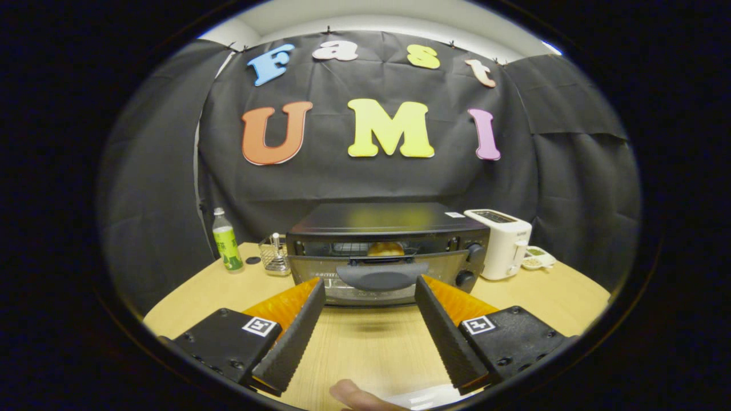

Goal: Open the toaster oven, put the food inside, and close the toaster oven door.

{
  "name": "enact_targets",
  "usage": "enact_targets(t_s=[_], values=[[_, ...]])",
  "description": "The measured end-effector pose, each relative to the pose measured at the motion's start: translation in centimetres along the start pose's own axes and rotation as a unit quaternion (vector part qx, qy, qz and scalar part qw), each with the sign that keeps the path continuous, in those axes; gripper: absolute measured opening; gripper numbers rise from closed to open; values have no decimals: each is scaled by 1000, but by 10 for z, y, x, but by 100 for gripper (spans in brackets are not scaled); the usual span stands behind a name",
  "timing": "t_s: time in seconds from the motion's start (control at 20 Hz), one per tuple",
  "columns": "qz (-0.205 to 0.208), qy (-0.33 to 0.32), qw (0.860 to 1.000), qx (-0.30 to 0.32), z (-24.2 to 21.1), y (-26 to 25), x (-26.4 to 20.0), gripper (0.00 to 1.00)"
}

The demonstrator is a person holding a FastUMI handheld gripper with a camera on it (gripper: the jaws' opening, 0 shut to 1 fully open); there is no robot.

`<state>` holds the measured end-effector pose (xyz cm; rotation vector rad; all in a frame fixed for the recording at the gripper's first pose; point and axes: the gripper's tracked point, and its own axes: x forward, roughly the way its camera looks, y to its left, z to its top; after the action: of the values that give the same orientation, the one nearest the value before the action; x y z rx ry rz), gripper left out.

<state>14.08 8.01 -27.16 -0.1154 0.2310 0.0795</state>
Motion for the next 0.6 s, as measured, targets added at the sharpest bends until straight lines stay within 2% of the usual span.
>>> enact_targets(t_s=[0.45, 0.6], values=[[-20, -34, 999, -21, 77, -7, -53, 100], [0, -45, 999, -7, 115, 8, -75, 100]])
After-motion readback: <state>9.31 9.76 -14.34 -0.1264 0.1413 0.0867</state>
